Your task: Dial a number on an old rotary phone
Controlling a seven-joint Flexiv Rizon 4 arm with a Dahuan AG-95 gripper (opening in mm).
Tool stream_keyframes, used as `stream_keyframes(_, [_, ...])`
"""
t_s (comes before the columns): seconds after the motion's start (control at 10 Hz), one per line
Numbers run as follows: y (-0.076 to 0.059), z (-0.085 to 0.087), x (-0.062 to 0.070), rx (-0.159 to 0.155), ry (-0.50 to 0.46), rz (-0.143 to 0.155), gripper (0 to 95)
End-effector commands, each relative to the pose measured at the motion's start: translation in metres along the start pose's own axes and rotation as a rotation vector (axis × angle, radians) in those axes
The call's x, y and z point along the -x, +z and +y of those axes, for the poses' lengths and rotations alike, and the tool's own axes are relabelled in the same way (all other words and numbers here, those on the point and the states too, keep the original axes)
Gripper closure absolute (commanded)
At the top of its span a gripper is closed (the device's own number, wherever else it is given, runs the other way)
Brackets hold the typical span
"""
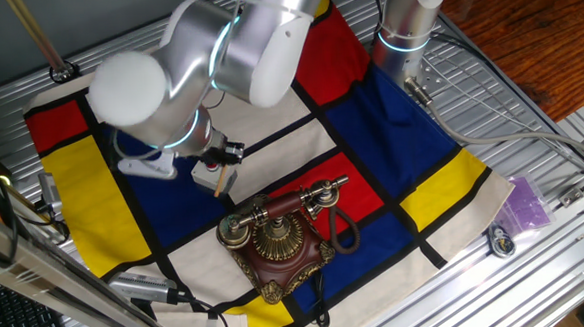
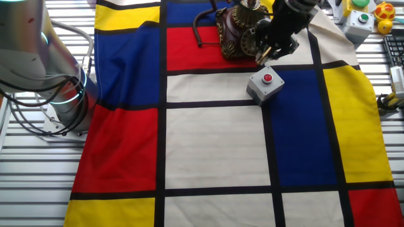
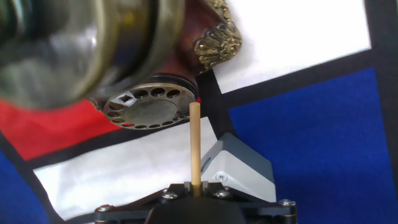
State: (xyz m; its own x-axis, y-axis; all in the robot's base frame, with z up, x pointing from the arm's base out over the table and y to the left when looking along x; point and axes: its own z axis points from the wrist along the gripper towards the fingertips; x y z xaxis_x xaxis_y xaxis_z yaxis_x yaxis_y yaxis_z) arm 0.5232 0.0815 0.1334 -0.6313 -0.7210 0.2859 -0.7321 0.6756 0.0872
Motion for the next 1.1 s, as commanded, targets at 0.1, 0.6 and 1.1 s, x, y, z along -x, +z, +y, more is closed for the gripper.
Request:
stream_keyframes(0.1, [0.007,-0.005,-0.005,0.004,0.038,-0.020,95.0])
stream_keyframes(0.6, [0.015,-0.009,-0.006,0.004,0.029,-0.034,95.0])
stream_keyframes(1.1, [0.021,-0.012,-0.006,-0.003,0.032,-0.043,95.0])
